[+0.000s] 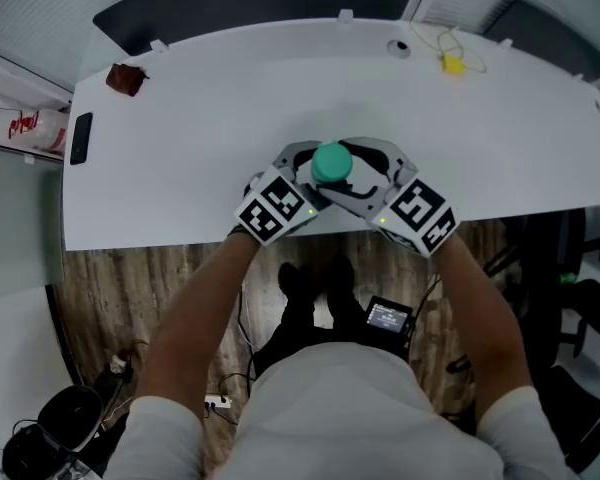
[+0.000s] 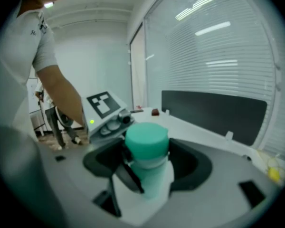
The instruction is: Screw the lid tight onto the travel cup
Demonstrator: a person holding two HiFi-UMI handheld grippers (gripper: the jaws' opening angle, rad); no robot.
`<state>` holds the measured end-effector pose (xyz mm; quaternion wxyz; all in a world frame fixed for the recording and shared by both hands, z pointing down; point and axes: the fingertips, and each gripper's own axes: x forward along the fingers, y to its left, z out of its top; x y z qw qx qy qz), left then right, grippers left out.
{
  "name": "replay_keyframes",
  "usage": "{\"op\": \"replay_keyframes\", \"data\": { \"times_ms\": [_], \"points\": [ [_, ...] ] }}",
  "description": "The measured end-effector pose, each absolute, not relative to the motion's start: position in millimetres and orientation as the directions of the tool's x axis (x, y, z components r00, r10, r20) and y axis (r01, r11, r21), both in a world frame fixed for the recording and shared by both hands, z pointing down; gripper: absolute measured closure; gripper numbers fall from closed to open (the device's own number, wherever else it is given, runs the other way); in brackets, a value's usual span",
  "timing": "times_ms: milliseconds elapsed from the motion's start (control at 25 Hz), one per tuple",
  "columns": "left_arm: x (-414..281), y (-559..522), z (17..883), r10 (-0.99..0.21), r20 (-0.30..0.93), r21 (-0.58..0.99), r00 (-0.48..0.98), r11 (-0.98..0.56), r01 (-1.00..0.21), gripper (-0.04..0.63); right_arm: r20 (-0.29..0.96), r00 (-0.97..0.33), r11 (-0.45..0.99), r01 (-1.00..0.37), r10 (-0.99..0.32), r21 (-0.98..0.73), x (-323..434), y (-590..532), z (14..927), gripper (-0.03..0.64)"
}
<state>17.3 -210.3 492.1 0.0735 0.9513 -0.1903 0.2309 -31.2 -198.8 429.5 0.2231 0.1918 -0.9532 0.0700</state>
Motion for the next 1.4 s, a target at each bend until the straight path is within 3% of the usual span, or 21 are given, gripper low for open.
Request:
{"op": "replay_keyframes", "data": {
  "times_ms": [320, 840, 1400],
  "points": [
    [17, -214, 491, -0.484, 0.434, 0.039, 0.760, -0.833, -0.552, 0.268, 0.447, -0.745, 0.842, -0.538, -0.496, 0.037, -29, -203, 434, 0.308],
    [15, -218, 491, -0.555, 0.405, 0.038, 0.727, -0.784, -0.620, 0.268, 0.444, -0.625, 0.708, -0.706, -0.642, 0.029, -23, -204, 435, 0.313],
    [10, -224, 491, -0.595, 0.362, 0.080, 0.718, -0.747, -0.660, 0.268, 0.419, -0.557, 0.623, -0.782, -0.717, 0.028, -22, -211, 434, 0.319]
  ]
}}
